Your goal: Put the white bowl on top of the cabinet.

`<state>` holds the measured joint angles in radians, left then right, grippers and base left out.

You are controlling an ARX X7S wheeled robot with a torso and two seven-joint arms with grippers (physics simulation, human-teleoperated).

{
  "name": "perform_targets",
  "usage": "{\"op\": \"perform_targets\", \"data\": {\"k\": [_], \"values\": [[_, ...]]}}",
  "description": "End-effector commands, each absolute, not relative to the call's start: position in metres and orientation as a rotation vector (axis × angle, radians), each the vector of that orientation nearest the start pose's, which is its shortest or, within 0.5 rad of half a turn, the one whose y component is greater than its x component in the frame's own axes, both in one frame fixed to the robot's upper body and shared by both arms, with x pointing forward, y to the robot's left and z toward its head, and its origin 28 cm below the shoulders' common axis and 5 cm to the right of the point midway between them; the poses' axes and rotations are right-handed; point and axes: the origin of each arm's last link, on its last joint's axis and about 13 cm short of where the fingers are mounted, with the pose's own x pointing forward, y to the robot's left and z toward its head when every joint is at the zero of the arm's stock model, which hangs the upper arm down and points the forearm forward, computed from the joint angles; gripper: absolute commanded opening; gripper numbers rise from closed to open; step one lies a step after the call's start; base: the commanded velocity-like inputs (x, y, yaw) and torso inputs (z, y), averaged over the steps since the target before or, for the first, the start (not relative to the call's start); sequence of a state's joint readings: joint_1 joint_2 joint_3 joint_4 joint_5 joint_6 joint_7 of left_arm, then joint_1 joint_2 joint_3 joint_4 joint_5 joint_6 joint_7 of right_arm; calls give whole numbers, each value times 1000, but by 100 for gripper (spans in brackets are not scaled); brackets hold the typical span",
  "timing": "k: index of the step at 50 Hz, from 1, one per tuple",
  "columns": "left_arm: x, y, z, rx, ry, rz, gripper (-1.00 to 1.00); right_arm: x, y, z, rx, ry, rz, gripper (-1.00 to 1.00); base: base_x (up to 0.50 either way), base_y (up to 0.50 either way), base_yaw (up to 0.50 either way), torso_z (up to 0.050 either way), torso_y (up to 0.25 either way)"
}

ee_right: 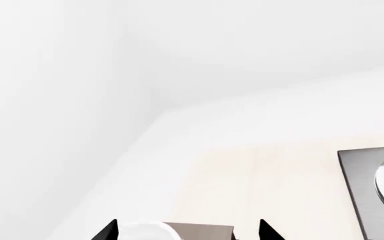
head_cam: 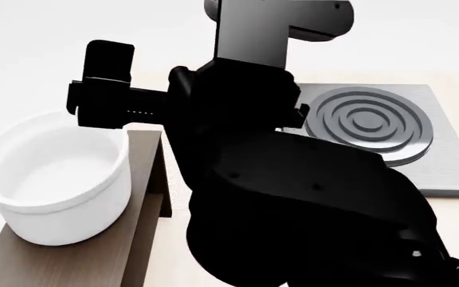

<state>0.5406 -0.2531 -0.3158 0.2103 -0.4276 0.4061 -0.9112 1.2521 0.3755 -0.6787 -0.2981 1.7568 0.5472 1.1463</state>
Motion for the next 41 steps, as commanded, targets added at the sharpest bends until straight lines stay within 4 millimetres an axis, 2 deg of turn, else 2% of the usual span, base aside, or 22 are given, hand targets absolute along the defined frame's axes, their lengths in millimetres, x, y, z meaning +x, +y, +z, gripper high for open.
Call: {"op": "perform_targets", "data": {"k": [1, 41], "values": [[83, 320, 30, -97, -152, 1173, 100, 231, -25, 326, 317, 48, 323, 100, 0, 0, 0, 0, 0], [83, 320, 30, -100, -151, 1172, 100, 194, -47, 359, 283, -155, 232, 100, 0, 0, 0, 0, 0]]}}
